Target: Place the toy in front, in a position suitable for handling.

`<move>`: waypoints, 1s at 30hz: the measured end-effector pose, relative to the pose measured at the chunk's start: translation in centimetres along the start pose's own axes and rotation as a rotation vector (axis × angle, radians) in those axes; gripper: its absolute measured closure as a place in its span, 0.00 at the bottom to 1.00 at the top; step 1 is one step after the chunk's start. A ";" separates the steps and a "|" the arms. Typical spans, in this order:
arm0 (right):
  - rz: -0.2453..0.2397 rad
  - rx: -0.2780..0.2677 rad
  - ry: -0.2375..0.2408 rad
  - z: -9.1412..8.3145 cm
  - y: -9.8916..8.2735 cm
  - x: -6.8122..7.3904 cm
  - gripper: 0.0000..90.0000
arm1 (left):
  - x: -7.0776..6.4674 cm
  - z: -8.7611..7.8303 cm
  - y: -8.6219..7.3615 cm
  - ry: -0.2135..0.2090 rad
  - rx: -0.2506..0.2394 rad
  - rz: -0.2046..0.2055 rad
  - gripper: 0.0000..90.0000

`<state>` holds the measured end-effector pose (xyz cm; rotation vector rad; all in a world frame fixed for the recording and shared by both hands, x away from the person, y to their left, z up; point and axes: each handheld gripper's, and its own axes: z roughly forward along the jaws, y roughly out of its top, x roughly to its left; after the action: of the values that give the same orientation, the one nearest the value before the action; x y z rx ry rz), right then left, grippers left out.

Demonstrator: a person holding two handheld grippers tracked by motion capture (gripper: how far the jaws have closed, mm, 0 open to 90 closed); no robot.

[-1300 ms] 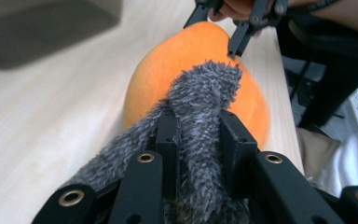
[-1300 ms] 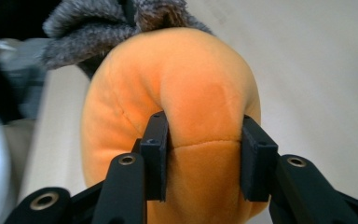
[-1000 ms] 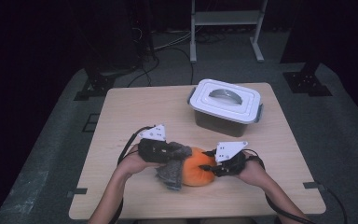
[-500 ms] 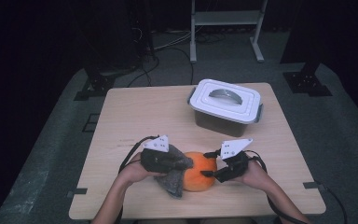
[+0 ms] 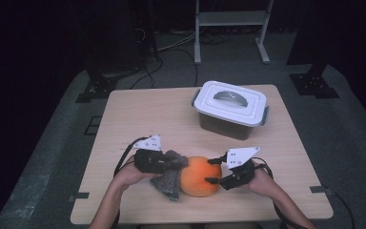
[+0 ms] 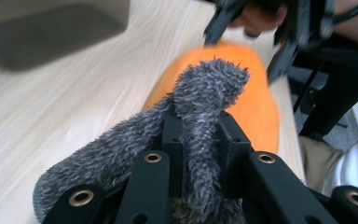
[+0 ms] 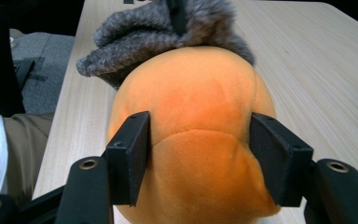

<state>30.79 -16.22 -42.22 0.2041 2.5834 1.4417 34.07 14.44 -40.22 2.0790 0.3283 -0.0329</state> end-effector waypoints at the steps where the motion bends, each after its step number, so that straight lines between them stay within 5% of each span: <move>1: -0.005 -0.001 0.000 0.0 0.0 0.1 0.43 | -0.1 0.2 0.2 -0.005 -0.002 0.006 0.84; 12: 0.066 -0.004 -0.010 -1.2 0.5 -0.6 0.27 | -1.2 0.5 -0.6 -0.040 0.038 0.040 0.84; 16: 0.134 0.029 0.052 -0.2 0.1 -0.9 0.25 | -1.4 0.5 -0.9 -0.064 0.029 0.045 0.84; 18: 0.151 0.041 0.082 0.6 -0.2 -0.8 0.32 | -1.5 0.6 -0.9 -0.057 0.032 0.046 0.83; 20: 0.125 0.037 0.077 0.6 -0.2 -0.6 0.49 | -1.3 0.4 -1.0 -0.062 0.014 0.035 0.84; 22: 0.089 0.032 0.059 0.2 0.0 -0.6 0.57 | -1.1 0.2 -0.7 -0.052 0.001 0.030 0.84; 30: -0.003 0.017 -0.001 0.6 0.8 -0.6 0.58 | -1.3 0.9 2.1 -0.044 -0.025 0.079 0.84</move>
<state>31.49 -15.43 -41.81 0.2031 2.5947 1.4183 33.39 12.42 -38.67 2.0619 0.2184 -0.0266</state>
